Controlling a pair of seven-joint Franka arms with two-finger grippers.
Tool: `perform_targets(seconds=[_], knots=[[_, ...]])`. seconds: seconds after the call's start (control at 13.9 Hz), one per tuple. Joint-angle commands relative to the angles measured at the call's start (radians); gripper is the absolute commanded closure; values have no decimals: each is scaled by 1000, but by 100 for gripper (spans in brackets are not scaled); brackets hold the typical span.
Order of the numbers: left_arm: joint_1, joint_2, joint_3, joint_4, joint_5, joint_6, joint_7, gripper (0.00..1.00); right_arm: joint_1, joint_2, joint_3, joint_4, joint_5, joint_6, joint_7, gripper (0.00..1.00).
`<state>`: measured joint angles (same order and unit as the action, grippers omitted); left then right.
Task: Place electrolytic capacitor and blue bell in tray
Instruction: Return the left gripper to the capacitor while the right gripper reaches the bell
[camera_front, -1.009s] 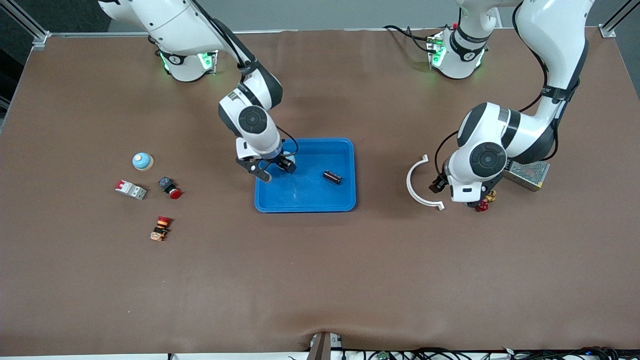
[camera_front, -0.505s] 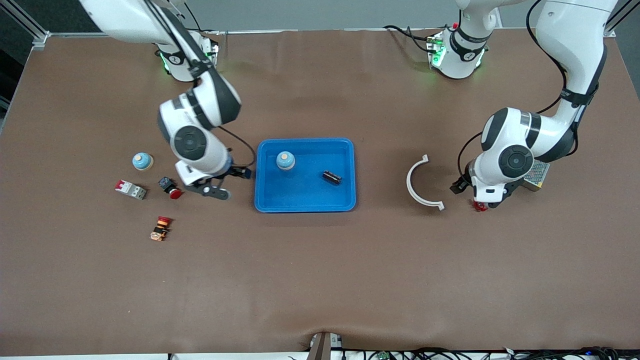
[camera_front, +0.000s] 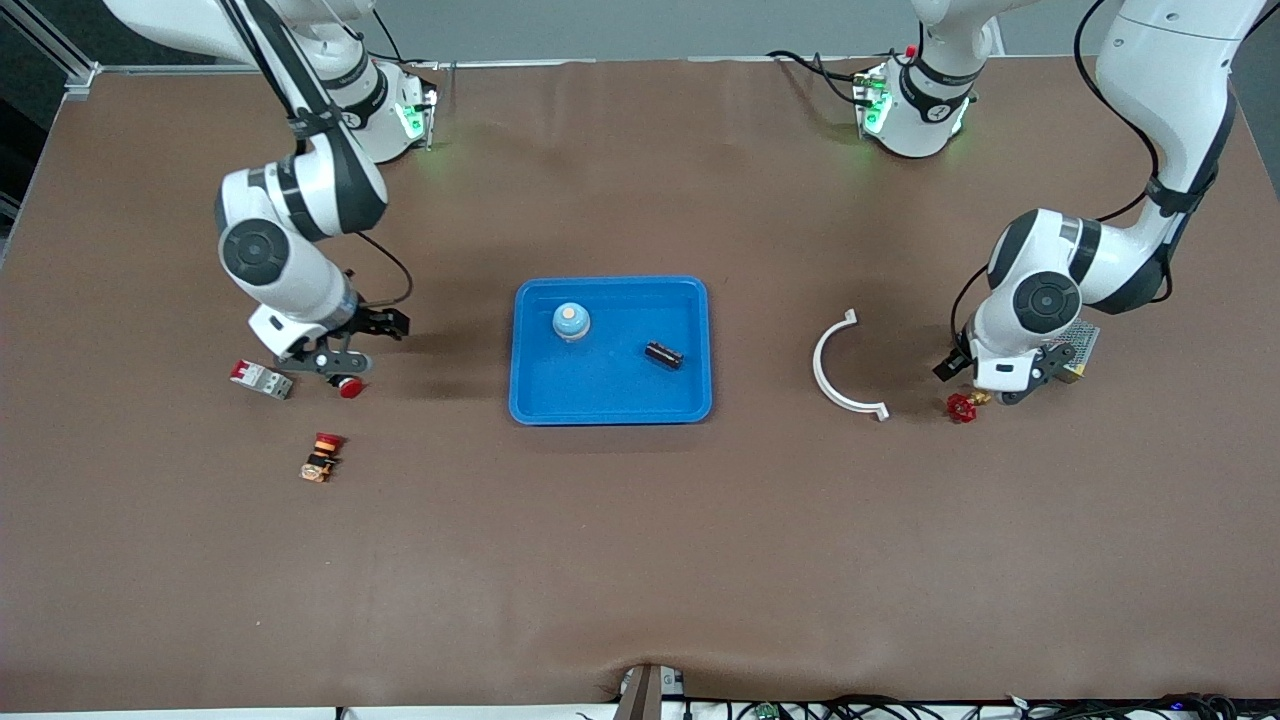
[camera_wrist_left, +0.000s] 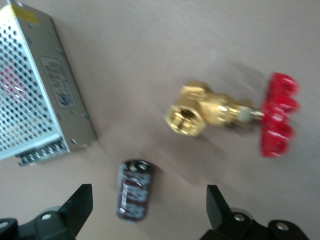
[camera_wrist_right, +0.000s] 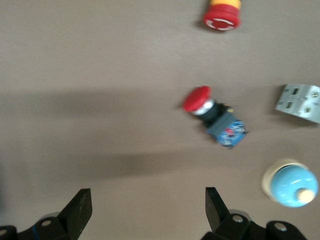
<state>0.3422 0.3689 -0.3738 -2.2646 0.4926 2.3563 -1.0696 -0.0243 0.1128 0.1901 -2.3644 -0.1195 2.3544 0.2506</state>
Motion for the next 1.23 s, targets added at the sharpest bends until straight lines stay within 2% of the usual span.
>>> perform_targets(seconds=[0.0,0.07,0.14,0.29,0.36,0.43,0.5,0.58,0.65,0.72,0.87,1.01,1.15], knots=[[17,-24,-11,-42,27,38,10,0,-100,-82,20,-160,-15,141,-105,0],[18,-24,-11,-55,27,53,11,1,-136,-84,20,-183,-17,178,-149,0],[26,-24,-11,-59,34,61,14,10,-179,-84,20,-193,-17,189,-189,0],[46,-24,-11,-62,37,64,49,38,-247,-87,22,-202,-15,189,-241,0],[47,-22,-11,-64,37,64,57,44,-282,-85,22,-208,-15,192,-263,0],[46,-22,-11,-66,37,64,57,44,-322,-85,22,-210,-15,194,-296,0],[47,-22,-11,-67,37,64,57,48,-365,-82,22,-211,-15,200,-328,0],[47,-22,-11,-66,37,64,56,76,-405,-75,22,-219,-15,218,-353,0],[47,-22,-11,-64,37,64,53,97,-429,-74,22,-242,-15,271,-370,0],[46,-24,-14,-56,37,60,44,100,-454,-64,22,-260,-15,328,-382,0],[40,-34,-22,-52,32,52,34,100,-485,-38,22,-262,-15,350,-384,0],[43,-39,-60,-18,11,32,7,100,-493,-30,22,-268,-14,362,-383,0],[38,-28,-115,54,-49,-69,-33,100,-506,-9,23,-283,-8,407,-378,0]])
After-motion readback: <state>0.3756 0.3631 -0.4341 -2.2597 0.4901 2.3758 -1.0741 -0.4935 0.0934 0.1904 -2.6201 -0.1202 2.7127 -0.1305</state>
